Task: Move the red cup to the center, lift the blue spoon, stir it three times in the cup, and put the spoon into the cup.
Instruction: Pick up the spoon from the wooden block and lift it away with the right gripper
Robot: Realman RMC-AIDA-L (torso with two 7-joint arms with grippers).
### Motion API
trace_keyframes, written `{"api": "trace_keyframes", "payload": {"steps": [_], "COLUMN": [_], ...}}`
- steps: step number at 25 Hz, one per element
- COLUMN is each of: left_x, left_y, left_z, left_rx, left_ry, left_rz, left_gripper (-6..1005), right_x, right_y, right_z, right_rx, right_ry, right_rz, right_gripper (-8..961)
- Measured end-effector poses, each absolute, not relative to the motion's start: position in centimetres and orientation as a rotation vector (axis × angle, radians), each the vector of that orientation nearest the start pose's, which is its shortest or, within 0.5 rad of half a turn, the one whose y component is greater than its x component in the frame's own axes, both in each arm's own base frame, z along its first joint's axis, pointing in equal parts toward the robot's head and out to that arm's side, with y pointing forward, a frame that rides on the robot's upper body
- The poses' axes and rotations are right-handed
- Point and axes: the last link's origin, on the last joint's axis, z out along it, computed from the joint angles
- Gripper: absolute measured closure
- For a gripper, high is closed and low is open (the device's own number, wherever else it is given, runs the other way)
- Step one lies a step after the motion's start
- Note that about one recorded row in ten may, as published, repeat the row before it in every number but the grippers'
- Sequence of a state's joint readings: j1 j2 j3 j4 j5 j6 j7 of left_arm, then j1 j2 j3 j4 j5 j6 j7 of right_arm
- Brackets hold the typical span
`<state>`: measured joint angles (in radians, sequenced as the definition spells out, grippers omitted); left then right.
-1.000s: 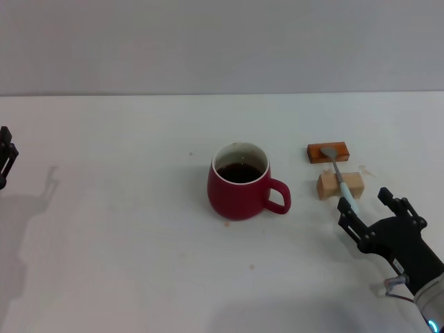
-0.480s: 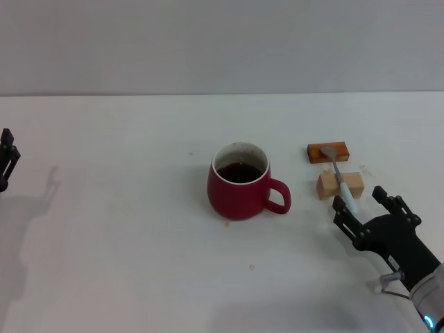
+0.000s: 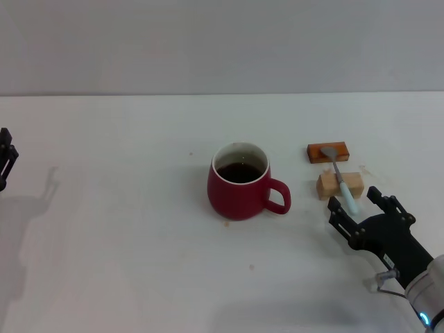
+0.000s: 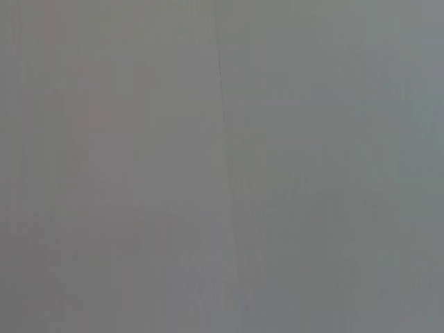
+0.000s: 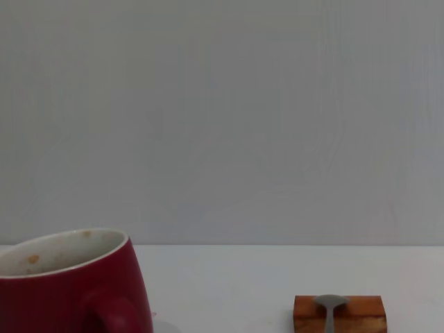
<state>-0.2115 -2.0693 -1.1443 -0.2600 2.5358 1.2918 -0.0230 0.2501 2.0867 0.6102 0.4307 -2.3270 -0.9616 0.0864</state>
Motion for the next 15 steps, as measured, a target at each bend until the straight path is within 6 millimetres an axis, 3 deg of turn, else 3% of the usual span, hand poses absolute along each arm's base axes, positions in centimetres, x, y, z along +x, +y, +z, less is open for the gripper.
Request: {"api": "trace_keyframes", "payload": {"steps": [15], "left_x": [-36.01], "left_y": [27.50], "left_z": [1.68], "left_rx": [-1.429], "left_ry": [-0.437], "left_rz": [-0.624], "left_gripper": [139], "right_x": [31.36], "right_y": [26.99], "right_z": [-9.69], "right_rx": [-1.887], "right_ry": [0.719], "right_rz": [0.631], "right_gripper": [174]}}
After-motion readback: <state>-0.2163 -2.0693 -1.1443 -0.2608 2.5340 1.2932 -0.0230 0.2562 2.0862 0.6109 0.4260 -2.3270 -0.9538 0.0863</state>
